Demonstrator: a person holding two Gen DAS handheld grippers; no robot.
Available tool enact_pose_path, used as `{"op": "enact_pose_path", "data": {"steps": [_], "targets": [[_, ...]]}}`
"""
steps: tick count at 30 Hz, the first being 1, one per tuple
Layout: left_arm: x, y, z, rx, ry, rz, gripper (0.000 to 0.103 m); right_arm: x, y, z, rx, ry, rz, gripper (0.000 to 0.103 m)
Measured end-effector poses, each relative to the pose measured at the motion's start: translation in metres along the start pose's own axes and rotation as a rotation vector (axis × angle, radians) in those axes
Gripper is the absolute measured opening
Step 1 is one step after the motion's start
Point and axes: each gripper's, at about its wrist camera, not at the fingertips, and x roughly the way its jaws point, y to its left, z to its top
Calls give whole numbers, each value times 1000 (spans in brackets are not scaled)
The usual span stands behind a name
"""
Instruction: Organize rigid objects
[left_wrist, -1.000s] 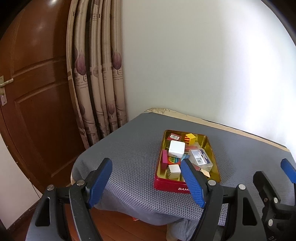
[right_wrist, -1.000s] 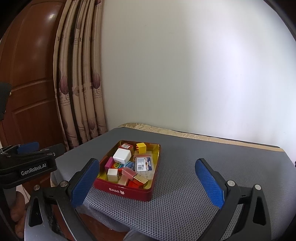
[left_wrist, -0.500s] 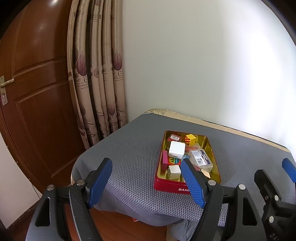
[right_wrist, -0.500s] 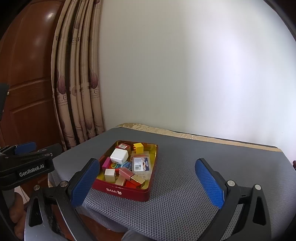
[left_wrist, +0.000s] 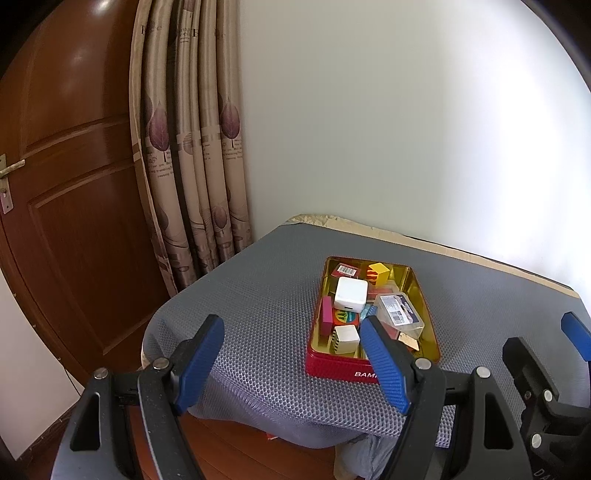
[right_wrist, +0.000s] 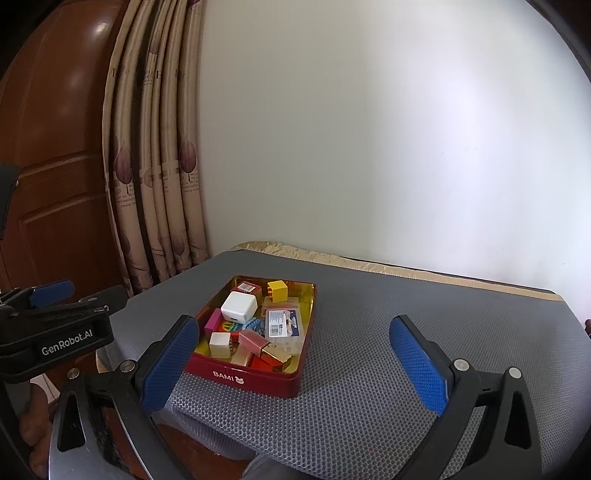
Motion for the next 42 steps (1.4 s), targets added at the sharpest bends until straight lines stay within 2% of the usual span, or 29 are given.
{"op": "enact_pose_path", "data": {"steps": [16, 23, 27, 30, 34, 42], "targets": [[6, -3, 0, 17, 28, -22, 79, -1, 2, -2, -14, 12, 7, 102], [9, -14, -3, 63, 39, -42, 85, 0, 2, -2, -15, 16, 8, 102], [8, -21, -6, 94, 37, -14, 88, 0, 2, -2, -15, 15, 8, 102], [12, -22, -9, 90, 64, 1, 93, 0, 2, -2, -13, 16, 5, 102], [19, -20, -10, 76, 106, -38, 93, 0, -1, -3, -11, 13, 9, 102], [19, -24, -12, 82, 94, -13, 93, 1, -1, -3, -18, 11, 15, 103]]}}
